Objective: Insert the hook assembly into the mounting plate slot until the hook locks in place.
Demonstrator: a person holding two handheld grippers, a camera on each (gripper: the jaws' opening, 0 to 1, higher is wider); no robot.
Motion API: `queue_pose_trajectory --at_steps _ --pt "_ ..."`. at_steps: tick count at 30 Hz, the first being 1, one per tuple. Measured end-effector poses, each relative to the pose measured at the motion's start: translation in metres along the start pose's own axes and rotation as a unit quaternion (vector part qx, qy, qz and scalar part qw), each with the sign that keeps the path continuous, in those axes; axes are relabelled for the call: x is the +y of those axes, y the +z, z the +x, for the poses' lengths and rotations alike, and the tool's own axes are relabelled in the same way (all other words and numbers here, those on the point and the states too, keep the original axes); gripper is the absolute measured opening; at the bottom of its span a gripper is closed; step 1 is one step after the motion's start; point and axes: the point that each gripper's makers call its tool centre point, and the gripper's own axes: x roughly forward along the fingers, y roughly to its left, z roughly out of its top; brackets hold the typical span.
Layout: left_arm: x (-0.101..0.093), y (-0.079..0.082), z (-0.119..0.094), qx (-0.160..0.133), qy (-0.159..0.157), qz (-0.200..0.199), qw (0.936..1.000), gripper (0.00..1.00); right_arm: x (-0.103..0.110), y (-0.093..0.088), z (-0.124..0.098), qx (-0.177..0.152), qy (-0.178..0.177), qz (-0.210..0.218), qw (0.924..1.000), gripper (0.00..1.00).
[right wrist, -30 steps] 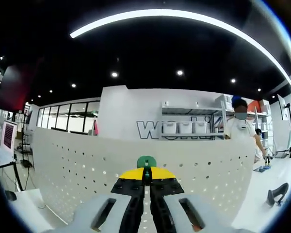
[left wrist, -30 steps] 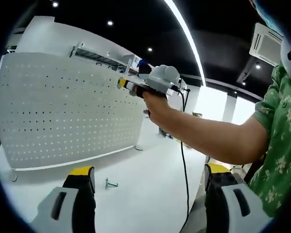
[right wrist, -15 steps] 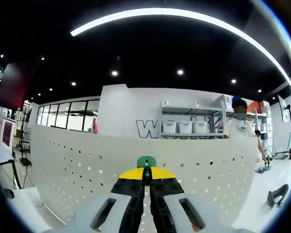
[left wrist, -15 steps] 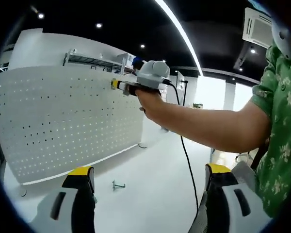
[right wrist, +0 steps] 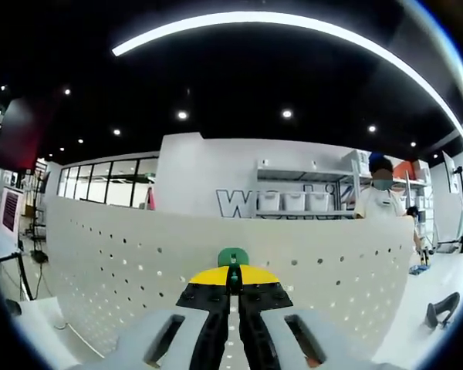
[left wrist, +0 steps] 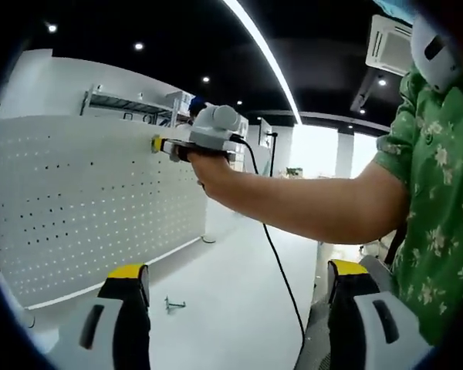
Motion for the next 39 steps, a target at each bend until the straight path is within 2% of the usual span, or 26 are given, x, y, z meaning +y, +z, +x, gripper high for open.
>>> queue_pose_trajectory --at_steps 1,4,39 --pt "-0.0036 0.0013 -0.0001 -0.003 -0.013 0.0 0.9999 0.98 -0.0007 -0.0002 0.0002 0.0 -0.001 0.0 1.0 0.01" --pt "-0.0043 0.0027 0.0003 -0.005 -0.017 -0.005 0.9998 0.98 -0.0013 -0.0007 0.0017 0.0 -0.001 0.0 1.0 0.01" --pt "0.0009 -0.0031 0.0 0.007 -0.018 -0.006 0.9998 0.93 -0.0015 -0.0075 0.0075 0.007 -0.005 0.003 1.0 0.01"
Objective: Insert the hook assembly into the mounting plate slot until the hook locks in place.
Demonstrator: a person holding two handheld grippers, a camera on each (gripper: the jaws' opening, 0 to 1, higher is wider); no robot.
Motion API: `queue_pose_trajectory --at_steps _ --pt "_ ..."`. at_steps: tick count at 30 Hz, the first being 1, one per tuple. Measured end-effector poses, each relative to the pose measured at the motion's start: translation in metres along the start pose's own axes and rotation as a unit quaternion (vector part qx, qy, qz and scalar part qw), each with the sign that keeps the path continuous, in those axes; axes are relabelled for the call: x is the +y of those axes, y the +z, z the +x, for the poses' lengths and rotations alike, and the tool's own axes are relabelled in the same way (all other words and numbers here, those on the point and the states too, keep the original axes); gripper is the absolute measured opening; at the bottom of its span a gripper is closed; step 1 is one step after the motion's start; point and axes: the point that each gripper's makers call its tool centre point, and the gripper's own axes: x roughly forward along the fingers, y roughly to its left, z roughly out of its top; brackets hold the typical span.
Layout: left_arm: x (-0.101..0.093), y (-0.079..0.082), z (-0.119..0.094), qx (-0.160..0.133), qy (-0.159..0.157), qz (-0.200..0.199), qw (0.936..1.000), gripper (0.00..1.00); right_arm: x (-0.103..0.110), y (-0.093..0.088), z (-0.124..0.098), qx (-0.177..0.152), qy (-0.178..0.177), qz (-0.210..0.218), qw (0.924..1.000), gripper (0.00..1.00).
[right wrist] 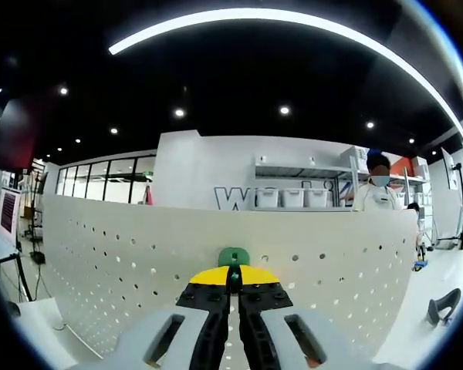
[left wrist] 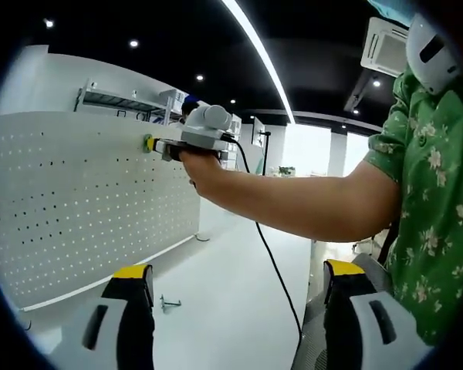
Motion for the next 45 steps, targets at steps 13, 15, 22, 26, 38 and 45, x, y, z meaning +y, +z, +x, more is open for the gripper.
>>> queue_pose_trajectory --at_steps 13,15,22,26,38,45 --pt "0.0008 -0.0003 -0.0001 0.001 0.0 0.0 1.0 0.92 0.0006 -0.0019 0.0006 0.001 0.001 -0.004 1.0 0.02" --pt "0.0009 -0.0002 0.0 0.001 0.0 0.0 1.0 0.92 0.001 -0.0021 0.0007 0.002 0.0 -0.005 1.0 0.02" --pt "0.0014 -0.0006 -0.0004 0.002 0.0 0.0 1.0 0.92 0.001 -0.0024 0.0014 0.001 0.001 -0.009 1.0 0.02" --pt "0.0012 -0.0009 -0.0003 0.003 0.0 0.0 1.0 0.92 0.0007 -0.0027 0.0019 0.0 0.002 -0.012 0.9999 0.02" --pt "0.0008 -0.0015 -0.0003 0.004 0.0 -0.001 1.0 0.91 0.0002 -0.004 0.0012 -0.002 0.002 -0.016 0.9999 0.02" --pt "0.0007 -0.0014 -0.0003 0.004 -0.001 -0.001 1.0 0.9 -0.0002 -0.004 0.0013 0.0 0.001 0.003 1.0 0.02"
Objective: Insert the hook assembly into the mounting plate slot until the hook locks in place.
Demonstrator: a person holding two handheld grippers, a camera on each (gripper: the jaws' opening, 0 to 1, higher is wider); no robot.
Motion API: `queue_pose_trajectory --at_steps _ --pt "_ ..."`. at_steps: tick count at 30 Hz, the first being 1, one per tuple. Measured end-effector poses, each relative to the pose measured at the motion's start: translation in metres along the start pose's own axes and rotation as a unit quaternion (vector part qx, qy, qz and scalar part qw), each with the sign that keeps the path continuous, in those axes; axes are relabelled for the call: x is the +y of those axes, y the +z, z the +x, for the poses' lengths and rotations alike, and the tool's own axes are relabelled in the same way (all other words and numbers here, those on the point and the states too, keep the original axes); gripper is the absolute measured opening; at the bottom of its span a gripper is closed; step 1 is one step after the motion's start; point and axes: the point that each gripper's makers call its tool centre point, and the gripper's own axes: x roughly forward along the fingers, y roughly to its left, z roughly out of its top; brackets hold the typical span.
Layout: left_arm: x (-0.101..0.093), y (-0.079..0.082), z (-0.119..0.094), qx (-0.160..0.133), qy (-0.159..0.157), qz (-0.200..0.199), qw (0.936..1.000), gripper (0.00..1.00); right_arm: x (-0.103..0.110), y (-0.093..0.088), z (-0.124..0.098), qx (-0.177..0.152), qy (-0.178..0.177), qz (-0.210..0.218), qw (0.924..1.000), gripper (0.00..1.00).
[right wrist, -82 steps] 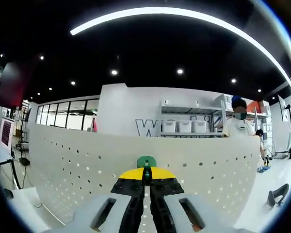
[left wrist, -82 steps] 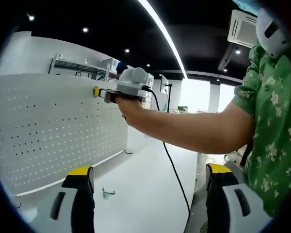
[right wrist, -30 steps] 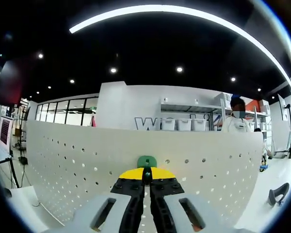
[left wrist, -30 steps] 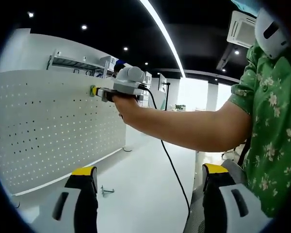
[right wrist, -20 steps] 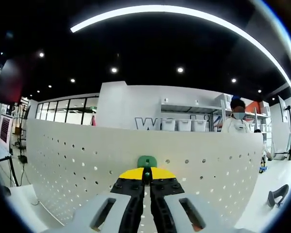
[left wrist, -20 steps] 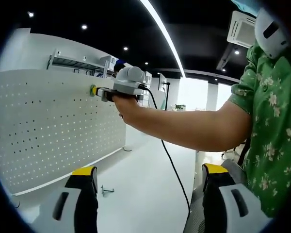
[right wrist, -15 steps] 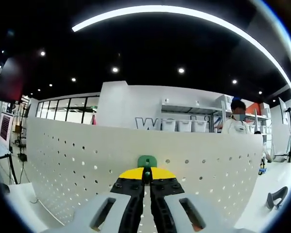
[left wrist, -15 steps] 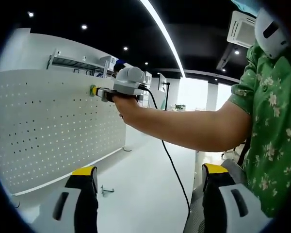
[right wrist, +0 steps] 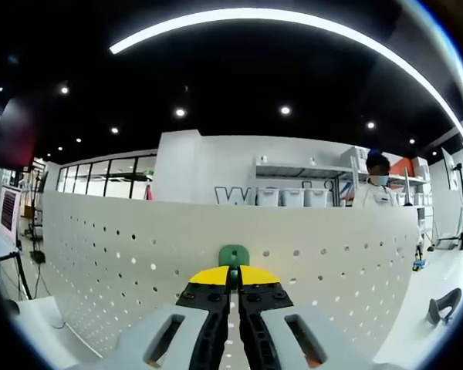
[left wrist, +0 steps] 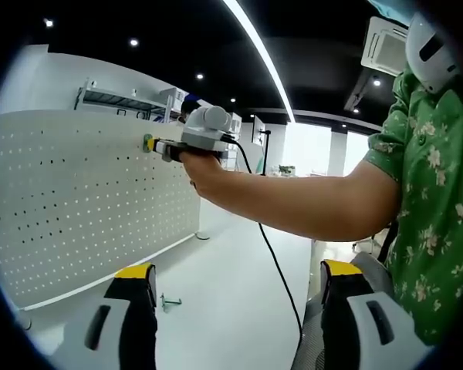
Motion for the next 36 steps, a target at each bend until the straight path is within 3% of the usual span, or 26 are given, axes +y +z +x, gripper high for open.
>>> queue_pose_trajectory --at_steps 8,14,24,36 --pt "0.0006 0.0002 0.0 -0.001 0.0 0.0 1.0 0.9 -0.0005 -0.0005 0.0 -0.002 -0.001 0.012 0.9999 0.01" --pt "0.0012 -0.0003 0.0003 0.001 0.001 0.0 1.0 0.9 0.0007 0.0001 0.0 -0.002 -0.001 -0.017 0.9999 0.02" --pt "0.0011 -0.001 0.0004 0.002 0.001 0.001 1.0 0.89 0.0007 0.0009 -0.0017 -0.006 0.0 -0.017 0.9998 0.02" --pt "0.0009 -0.0017 0.0001 0.003 0.002 0.001 1.0 0.89 -0.0019 0.0 -0.0028 -0.007 -0.002 0.043 0.999 0.02"
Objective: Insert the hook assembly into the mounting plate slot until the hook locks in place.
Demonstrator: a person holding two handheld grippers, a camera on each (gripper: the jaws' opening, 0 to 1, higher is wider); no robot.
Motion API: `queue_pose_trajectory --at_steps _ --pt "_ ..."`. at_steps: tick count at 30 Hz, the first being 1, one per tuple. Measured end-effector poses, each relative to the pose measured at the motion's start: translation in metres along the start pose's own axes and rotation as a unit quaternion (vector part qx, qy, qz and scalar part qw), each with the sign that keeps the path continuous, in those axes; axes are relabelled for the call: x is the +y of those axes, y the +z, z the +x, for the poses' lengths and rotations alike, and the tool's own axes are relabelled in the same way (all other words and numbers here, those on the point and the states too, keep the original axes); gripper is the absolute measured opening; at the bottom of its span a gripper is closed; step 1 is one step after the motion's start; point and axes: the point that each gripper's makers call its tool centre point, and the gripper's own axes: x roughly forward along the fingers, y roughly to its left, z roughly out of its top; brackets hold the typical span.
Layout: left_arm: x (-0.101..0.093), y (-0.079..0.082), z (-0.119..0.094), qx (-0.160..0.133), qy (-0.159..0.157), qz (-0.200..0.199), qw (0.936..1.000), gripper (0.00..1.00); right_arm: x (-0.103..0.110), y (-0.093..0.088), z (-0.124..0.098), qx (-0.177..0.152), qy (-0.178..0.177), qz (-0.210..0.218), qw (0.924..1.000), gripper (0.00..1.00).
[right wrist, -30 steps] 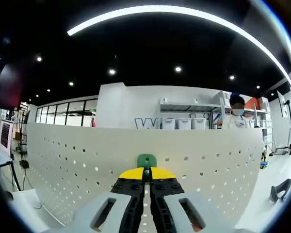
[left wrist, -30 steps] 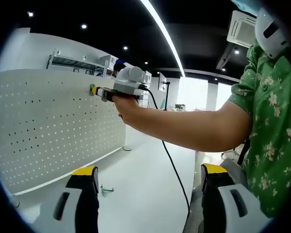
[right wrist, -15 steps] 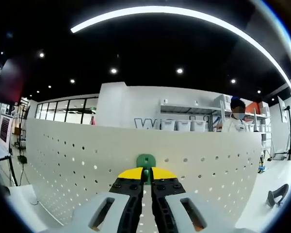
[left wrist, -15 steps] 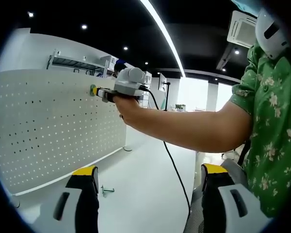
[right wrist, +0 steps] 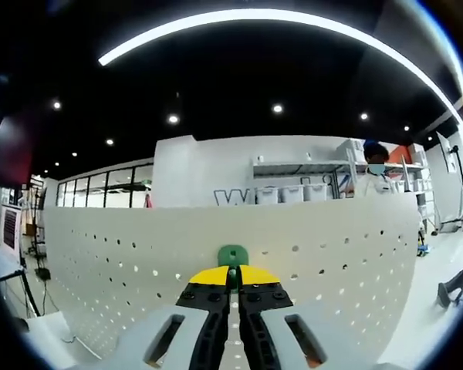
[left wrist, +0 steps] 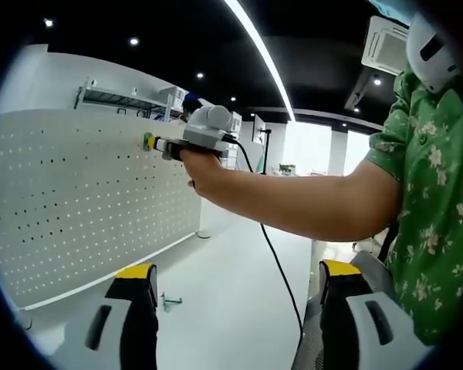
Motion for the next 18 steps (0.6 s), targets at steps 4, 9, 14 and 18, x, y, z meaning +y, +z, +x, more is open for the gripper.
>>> queue_pose_trajectory --at_steps 4,9,14,18 --pt "0.0 -0.0005 -0.0005 0.0 0.001 0.0 1.0 0.89 0.0007 -0.0004 -0.0001 0.001 -0.001 -0.013 0.9999 0.02" --pt "-0.0001 -0.0001 -0.0006 -0.001 0.002 0.0 1.0 0.89 0.0016 -0.0014 -0.0003 0.006 0.001 -0.034 0.9994 0.02" --pt "-0.0004 0.001 -0.0008 -0.003 0.002 0.001 1.0 0.9 0.0026 -0.0038 -0.0006 0.01 0.004 -0.045 0.9989 0.03" --pt "-0.0005 0.0009 -0.0017 -0.003 0.003 0.001 1.0 0.9 0.0039 -0.0028 -0.0007 0.009 0.007 -0.044 0.999 0.06"
